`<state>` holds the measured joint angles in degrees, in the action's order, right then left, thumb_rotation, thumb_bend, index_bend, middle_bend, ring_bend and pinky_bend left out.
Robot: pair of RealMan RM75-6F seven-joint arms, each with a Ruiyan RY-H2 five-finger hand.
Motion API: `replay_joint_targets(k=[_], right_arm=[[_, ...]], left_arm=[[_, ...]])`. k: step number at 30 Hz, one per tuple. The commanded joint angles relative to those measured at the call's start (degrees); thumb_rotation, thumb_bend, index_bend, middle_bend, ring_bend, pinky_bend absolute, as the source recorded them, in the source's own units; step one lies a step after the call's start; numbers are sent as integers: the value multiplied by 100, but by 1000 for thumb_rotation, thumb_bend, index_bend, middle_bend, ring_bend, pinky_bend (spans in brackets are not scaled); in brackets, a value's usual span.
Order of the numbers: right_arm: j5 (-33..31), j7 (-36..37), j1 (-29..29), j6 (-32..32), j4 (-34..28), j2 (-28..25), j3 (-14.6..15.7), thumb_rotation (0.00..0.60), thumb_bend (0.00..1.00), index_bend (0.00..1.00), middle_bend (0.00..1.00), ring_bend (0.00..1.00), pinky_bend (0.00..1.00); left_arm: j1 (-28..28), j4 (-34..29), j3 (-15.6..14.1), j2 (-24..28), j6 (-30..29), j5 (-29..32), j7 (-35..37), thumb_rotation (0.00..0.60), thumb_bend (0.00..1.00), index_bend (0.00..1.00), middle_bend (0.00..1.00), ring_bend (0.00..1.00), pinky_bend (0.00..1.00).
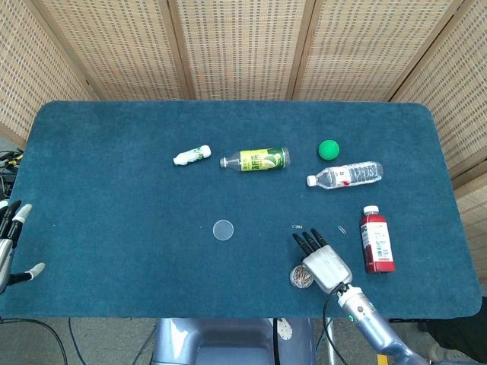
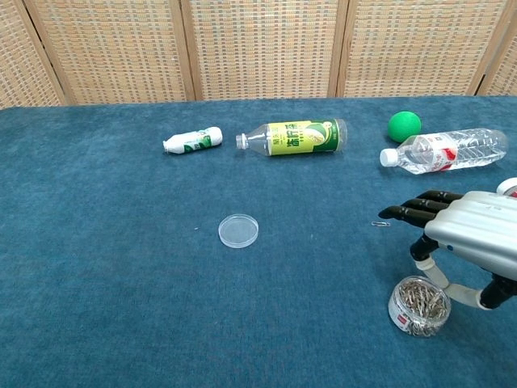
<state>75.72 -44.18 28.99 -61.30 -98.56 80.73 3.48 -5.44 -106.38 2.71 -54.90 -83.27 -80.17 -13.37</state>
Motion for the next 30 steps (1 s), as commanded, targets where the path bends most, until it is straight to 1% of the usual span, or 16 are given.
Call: replay_joint_targets(k=[1,4,11,14,16,21,23,25,28,30], right_arm=[[28,15,-3,-9,-1,-13,1,600,183,399,0,0,0],[59,15,-15,-43,9,-23,-5,600,178,378,0,0,0],[192,104,-45,-184,-77,-103,-68,600,178,378,0,0,0],[200,185,-23,-234,-129,-154,-182,600,178,378,0,0,0],[105,245,32,-237,-169,-195,-347,600,179,378,0,0,0],[-362,329,268,-80,-117,-181,-816,600,178,378,0,0,0],[-555,336,354,6,-67,-145,-940,600,180,378,0,0,0],[-948,383,506,170,75,-30,-1163,600,181,378,0,0,0],[-1548,509,701,402,315,209,-1411,600,185,376,0,0,0],[-1901,553,835,539,548,389,-1515,600,186,379,0,0,0]], left_arm=[[-2,0,-1,-2,5,1,-3,600,0,0,0,0,0],[-5,0,-2,-5,9,3,-14,600,0,0,0,0,0],[0,0,-3,-11,-3,-1,-17,600,0,0,0,0,0],[0,-3,-2,-10,-5,-1,-18,600,0,0,0,0,0],[1,-2,1,-8,-9,3,-13,600,0,0,0,0,0],[-6,5,13,-3,1,23,4,600,0,0,0,0,0],[-10,10,18,-4,5,32,6,600,0,0,0,0,0],[-19,17,32,-3,19,61,9,600,0,0,0,0,0],[-32,32,58,-2,39,123,22,600,0,0,0,0,0],[-47,41,77,0,67,173,35,600,0,0,0,0,0]])
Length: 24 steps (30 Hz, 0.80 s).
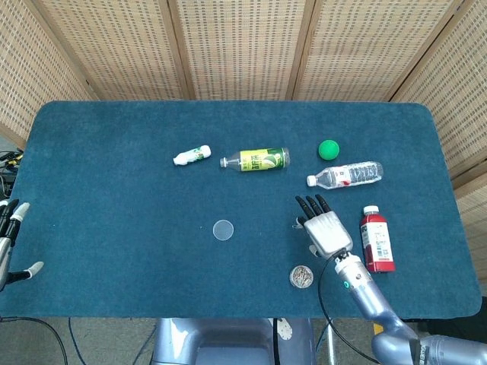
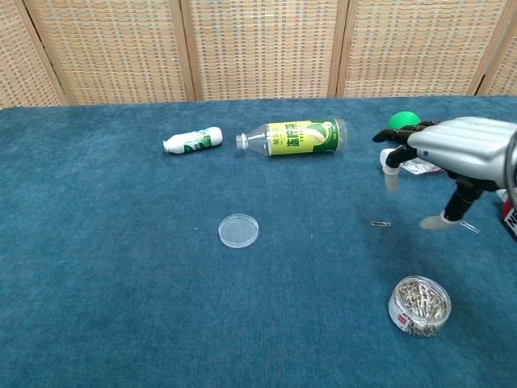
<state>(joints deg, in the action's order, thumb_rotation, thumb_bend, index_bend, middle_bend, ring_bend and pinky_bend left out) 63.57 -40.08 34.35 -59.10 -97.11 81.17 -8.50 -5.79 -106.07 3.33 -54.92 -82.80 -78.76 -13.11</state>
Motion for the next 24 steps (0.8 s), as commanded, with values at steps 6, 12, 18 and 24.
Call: replay_joint_targets(k=[6,12,18,24], right_arm=[[-1246,183,555,488,1175,776,-381,600,225,467,0,0,0],[-1384,332,673,555,1597,970,-370,600,323,513,0,0,0],[-1445,419,774,573,1679,1070,-350,600,332,513,0,0,0],[-1574,330,844,534,1866,1256,-247,600,332,513,0,0,0]], left_arm=[[-59,62,64,-3,112,181,36,600,0,0,0,0,0],[-103,82,95,-11,191,293,32,600,0,0,0,0,0],[-133,89,94,-33,235,331,-11,600,0,0,0,0,0],[-137,95,83,-41,235,333,-28,600,0,0,0,0,0]])
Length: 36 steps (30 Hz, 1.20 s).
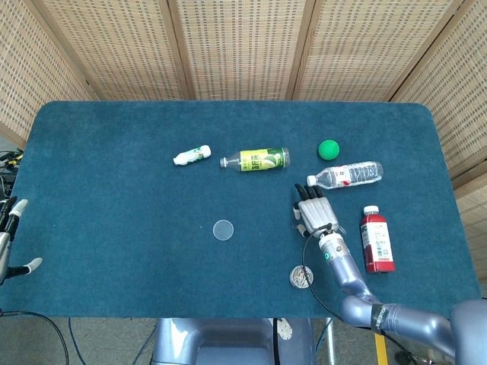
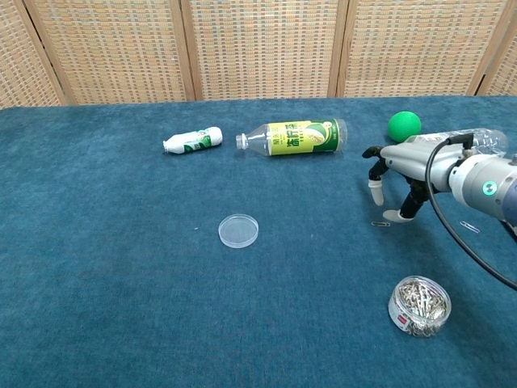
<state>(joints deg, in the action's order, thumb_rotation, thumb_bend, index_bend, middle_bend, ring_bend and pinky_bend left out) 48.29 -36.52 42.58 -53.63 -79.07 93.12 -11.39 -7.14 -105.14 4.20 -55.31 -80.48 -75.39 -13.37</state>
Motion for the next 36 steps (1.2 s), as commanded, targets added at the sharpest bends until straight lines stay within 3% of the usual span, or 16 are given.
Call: replay_joint_targets(k=[1,30,36], right_arm=[[-58,-29,24,-13,83,80,53,600,332,513,0,0,0],[-84,115,53,23,498,347,279,600,343,514,0,0,0],[14,146,75,57,588,422,323,600,352,584,2,0,0]], left_arm=[[-1,2,-9,-3,3,-8,-3,600,0,0,0,0,0],[-25,17,-29,-30,10,9,-29,600,0,0,0,0,0],[-29,24,-26,-29,8,9,-15,600,0,0,0,0,0]])
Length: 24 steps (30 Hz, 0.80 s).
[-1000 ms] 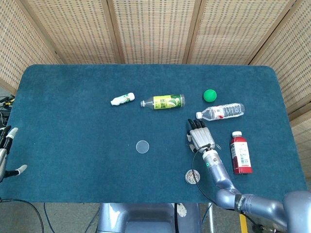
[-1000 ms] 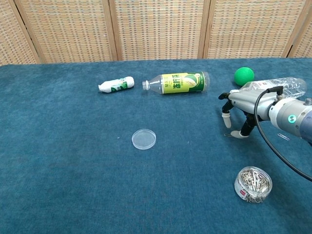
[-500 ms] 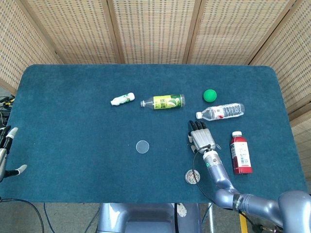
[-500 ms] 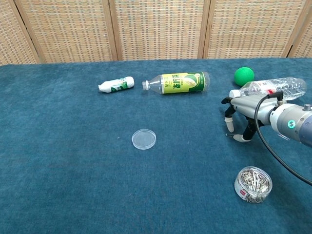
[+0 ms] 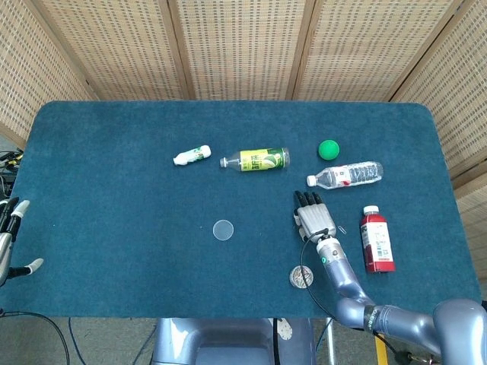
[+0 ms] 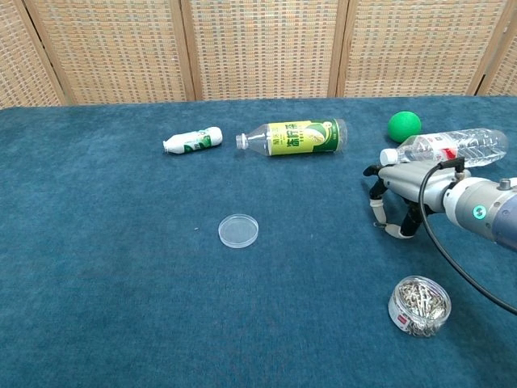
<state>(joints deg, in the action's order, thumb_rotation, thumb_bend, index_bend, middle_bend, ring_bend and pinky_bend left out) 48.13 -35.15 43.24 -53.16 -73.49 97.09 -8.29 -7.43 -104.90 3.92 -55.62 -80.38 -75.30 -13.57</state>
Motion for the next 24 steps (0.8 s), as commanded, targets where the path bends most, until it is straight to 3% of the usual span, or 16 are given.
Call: replay_joint_targets(k=[1,14,19,24], right_arm=[[50,12,12,11,56,44,22,600,364,607,4,0,0],[219,62,-11,-88,-63,-16,14,600,439,645,20,0,0],[615,212,-124,-335,-828,-519,25,600,442,645,24,0,0],[1196,386,-312,-526,-1694,-1153,238,600,444,645,25,0,0]], left_arm=[[1,-2,1,6,-3,0,11,600,0,0,0,0,0],[-6,9,4,29,17,9,74,600,0,0,0,0,0],[-9,6,0,35,18,-2,80,600,0,0,0,0,0],[-4,-6,-14,35,9,-27,67,600,0,0,0,0,0]])
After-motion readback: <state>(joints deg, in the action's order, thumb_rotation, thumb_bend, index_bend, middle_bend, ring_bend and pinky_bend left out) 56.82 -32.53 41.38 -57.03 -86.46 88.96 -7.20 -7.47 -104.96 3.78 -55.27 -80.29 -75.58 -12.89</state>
